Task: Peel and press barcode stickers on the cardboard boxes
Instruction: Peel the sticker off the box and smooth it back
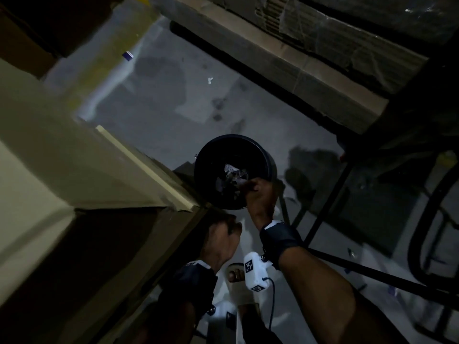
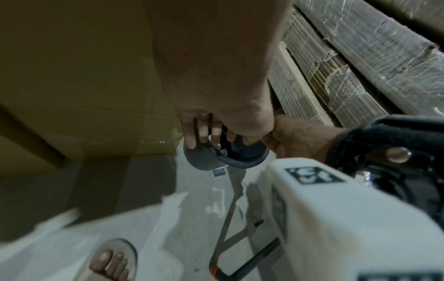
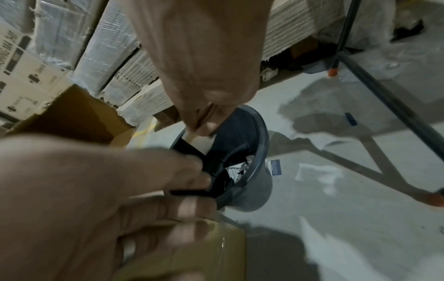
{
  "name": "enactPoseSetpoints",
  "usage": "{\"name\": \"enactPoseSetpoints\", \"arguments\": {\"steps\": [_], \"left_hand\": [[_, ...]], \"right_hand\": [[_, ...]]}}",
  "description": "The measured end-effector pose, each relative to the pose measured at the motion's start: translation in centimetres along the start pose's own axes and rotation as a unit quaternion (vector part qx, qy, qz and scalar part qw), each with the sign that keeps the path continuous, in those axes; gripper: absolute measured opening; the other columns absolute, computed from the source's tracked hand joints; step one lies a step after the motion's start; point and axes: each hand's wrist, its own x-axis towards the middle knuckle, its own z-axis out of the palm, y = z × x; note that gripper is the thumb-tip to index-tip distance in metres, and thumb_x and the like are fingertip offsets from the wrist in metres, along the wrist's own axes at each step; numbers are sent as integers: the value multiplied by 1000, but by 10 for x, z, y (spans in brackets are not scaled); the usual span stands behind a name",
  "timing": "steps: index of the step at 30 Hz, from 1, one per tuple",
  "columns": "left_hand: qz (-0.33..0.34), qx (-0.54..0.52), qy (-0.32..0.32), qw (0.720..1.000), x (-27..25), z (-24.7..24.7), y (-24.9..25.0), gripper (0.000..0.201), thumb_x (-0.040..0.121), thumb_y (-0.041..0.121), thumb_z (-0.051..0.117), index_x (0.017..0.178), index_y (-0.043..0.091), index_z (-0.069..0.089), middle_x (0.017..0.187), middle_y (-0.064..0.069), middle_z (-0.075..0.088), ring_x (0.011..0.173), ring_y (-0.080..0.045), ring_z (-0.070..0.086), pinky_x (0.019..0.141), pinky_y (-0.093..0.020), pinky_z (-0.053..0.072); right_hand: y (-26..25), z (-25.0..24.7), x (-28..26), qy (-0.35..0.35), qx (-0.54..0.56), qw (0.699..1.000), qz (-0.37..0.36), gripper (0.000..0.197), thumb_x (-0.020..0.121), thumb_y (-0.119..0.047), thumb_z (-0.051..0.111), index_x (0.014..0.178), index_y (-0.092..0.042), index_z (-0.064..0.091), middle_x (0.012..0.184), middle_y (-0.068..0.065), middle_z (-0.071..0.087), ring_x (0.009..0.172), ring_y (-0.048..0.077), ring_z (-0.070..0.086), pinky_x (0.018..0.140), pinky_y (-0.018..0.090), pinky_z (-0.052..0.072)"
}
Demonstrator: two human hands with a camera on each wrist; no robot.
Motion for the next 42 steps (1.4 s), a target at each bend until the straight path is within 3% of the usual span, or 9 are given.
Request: {"name": "enactPoseSetpoints", "arguments": {"steps": [5, 9, 15, 19, 23, 31, 35, 39, 42], "left_hand": [[-13, -10, -8, 1000, 6, -6, 5, 32, 102, 26, 53, 116, 3, 70, 115, -16, 70, 109, -30, 64, 97, -28, 46], [3, -9, -12, 1000, 0, -4, -7, 34, 94, 25, 50, 101, -2, 71, 100, -18, 71, 94, -31, 66, 89, -39, 50], [-8, -8, -10, 1000, -5, -10, -7, 27, 101, 16, 56, 117, -3, 67, 116, -22, 68, 107, -28, 60, 92, -32, 42], [3, 4, -7, 1000, -13, -11, -11, 36, 102, 30, 48, 111, 0, 66, 111, -18, 68, 100, -27, 62, 90, -41, 48], [9, 49, -13, 999, -25, -9, -28, 37, 95, 41, 45, 110, 12, 62, 109, -7, 66, 100, -24, 62, 86, -39, 49], [-3, 94, -32, 995, -110, -28, -4, 50, 89, 54, 38, 117, 23, 64, 115, -5, 66, 106, -26, 62, 89, -40, 51], [-27, 111, -27, 993, -163, -32, 4, 75, 81, 62, 28, 133, 19, 62, 130, -8, 64, 119, -28, 59, 100, -37, 47], [-57, 116, -13, 991, -230, -37, 25, 70, 83, 53, 34, 134, 12, 59, 131, -15, 61, 122, -34, 56, 99, -38, 46], [-63, 106, -20, 992, -285, -33, 36, 73, 83, 51, 34, 137, 8, 57, 135, -18, 59, 125, -37, 55, 103, -39, 44]], "right_hand": [[-34, -8, -11, -9, -23, 1000, -11, 6, 83, -16, 83, 80, -17, 78, 77, -4, 72, 76, 10, 64, 67, 20, 44], [-40, -8, -16, -33, -19, 997, -70, 13, 90, -1, 69, 92, -7, 81, 88, -3, 72, 84, -1, 60, 72, 9, 43], [-36, -4, -29, -102, -48, 987, -112, 31, 89, -24, 57, 113, -17, 75, 116, 1, 74, 109, 15, 67, 92, 32, 55], [-43, -10, -54, -139, -138, 965, -177, 41, 103, -32, 43, 140, -19, 58, 148, 6, 53, 138, 19, 44, 117, 36, 36], [-49, -22, -89, -228, -147, 959, -84, 73, 99, -50, 26, 154, -4, 39, 164, 16, 30, 154, 29, 20, 126, 36, 13], [-66, -59, -169, -124, -178, 950, -226, 47, 109, -43, 28, 118, -13, 63, 120, 7, 63, 114, 26, 56, 102, 41, 44], [-73, -81, -217, -123, -172, 948, -237, 42, 109, -40, 30, 103, -13, 62, 99, 7, 63, 94, 28, 58, 88, 45, 47], [-80, -113, -276, -134, -184, 952, -204, 48, 106, -45, 26, 83, -14, 55, 85, 10, 61, 84, 33, 59, 80, 48, 48], [-82, -145, -327, -158, -208, 944, -200, 56, 104, -42, 21, 86, -7, 61, 89, 18, 67, 89, 39, 64, 82, 48, 50]]}}
